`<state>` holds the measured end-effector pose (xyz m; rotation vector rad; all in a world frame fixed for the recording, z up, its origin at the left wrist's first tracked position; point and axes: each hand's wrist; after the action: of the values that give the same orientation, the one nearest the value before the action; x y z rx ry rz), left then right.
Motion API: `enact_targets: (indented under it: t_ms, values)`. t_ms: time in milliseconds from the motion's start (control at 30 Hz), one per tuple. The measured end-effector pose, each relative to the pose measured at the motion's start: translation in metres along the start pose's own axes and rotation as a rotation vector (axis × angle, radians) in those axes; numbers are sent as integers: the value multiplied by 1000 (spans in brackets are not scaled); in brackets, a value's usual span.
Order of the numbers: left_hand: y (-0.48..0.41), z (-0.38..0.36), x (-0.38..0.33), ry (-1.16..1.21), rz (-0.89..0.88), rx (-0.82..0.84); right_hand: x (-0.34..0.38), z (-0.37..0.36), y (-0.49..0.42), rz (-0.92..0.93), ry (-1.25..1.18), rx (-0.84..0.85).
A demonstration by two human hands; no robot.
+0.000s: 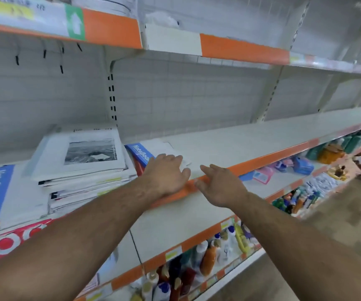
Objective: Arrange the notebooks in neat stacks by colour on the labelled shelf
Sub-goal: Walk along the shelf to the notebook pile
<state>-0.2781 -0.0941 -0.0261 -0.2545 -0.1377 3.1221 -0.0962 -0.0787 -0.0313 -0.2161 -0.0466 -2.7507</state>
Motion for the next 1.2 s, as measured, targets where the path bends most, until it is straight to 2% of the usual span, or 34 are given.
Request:
enact_targets:
  t_ms: [233, 400, 533, 633, 767, 900, 1200]
  values:
    - [-39, -1, 16, -25, 196, 97, 9, 7, -73, 51, -219, -5]
    - [-50, 0, 18, -19, 299, 108, 6, 7, -119, 38, -363, 8]
    - [-52, -3, 16, 8, 310, 109, 4, 5, -140, 15, -558, 156]
    - [-56, -9, 16, 17, 324, 89, 1, 1, -151, 45, -612, 247]
    - [-54, -12, 6, 60, 400, 118, -10, -3, -172, -48, -769, 306]
    - [-51, -12, 0, 208, 574, 30, -29, -7, -185, -114, -1008, 353]
    - [-57, -5, -12, 217, 722, 85, -51, -15, -196, -103, -1275, 419]
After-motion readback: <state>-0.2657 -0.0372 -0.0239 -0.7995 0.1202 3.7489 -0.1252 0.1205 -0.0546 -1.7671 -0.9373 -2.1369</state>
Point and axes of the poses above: each hand's wrist, its own y-axis away from the middle knuckle, its own z-axis out of the back of the hand, x = y × z, and after that the axes turned 2 degrees about z, right-handed
